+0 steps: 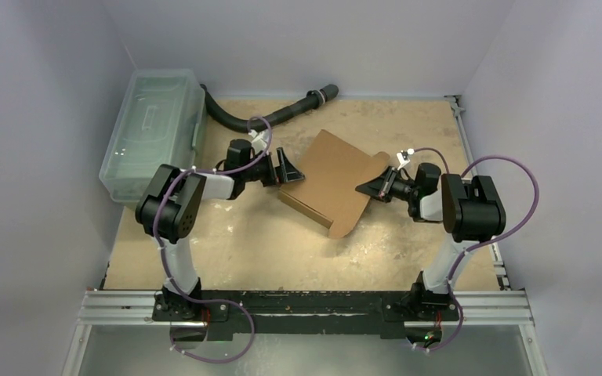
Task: Fold the paper box
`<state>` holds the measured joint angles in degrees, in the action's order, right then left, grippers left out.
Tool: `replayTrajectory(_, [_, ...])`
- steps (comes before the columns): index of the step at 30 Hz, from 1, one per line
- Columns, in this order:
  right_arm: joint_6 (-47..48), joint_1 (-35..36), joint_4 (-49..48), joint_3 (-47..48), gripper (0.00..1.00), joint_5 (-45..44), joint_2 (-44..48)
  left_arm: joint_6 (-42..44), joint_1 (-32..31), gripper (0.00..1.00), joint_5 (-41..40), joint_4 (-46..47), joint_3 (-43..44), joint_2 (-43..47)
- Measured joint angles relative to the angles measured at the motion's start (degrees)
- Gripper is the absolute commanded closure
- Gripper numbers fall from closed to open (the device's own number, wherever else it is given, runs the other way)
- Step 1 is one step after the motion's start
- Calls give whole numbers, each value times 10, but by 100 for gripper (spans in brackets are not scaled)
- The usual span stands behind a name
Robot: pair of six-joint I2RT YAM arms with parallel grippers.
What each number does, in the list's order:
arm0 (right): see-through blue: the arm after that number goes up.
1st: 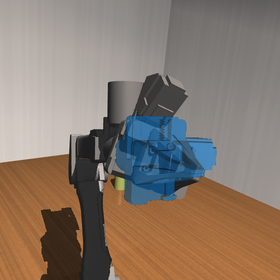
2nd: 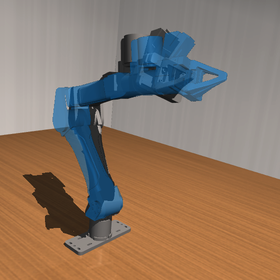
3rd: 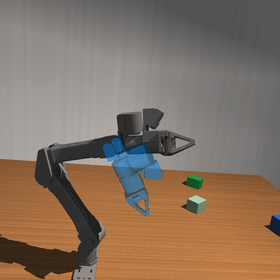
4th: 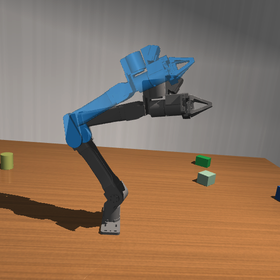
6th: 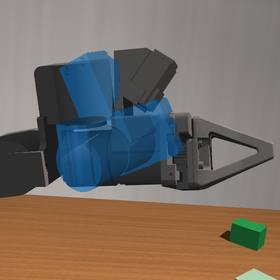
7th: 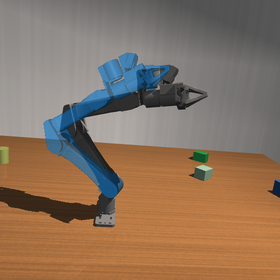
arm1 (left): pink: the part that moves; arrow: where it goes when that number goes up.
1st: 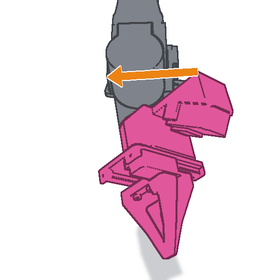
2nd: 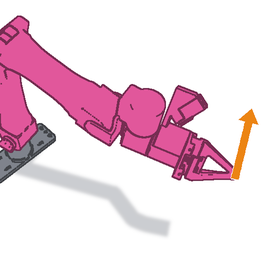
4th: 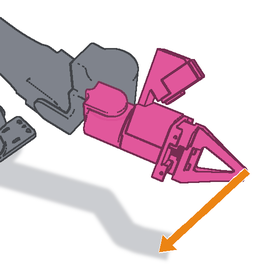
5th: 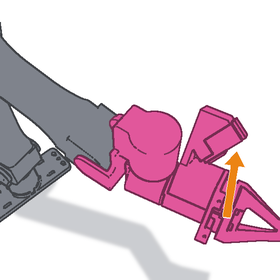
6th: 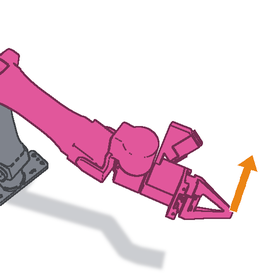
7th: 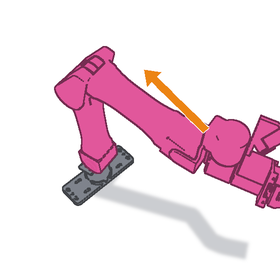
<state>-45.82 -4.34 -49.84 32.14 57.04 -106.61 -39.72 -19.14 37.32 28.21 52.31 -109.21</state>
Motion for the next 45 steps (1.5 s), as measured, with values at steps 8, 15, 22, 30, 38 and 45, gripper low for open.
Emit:
replayTrajectory(8, [4,-2,38,13,98,8,0,-56,0,1,52,62,-1,-30])
replayTrajectory(15, [8,-5,47,16,89,15,-2,-108,-1,19,81,118,-5,-31])
replayTrajectory(22, [17,-10,49,16,74,21,-10,-151,-9,48,95,160,-7,-40])
replayTrajectory(30, [39,-19,56,16,43,14,-17,-161,-8,70,93,155,-7,-38])
replayTrajectory(38, [70,-63,104,13,30,16,10,-105,-5,72,81,71,2,14])
replayTrajectory(45, [197,-91,267,63,31,16,102,-3,6,72,53,-76,71,69])
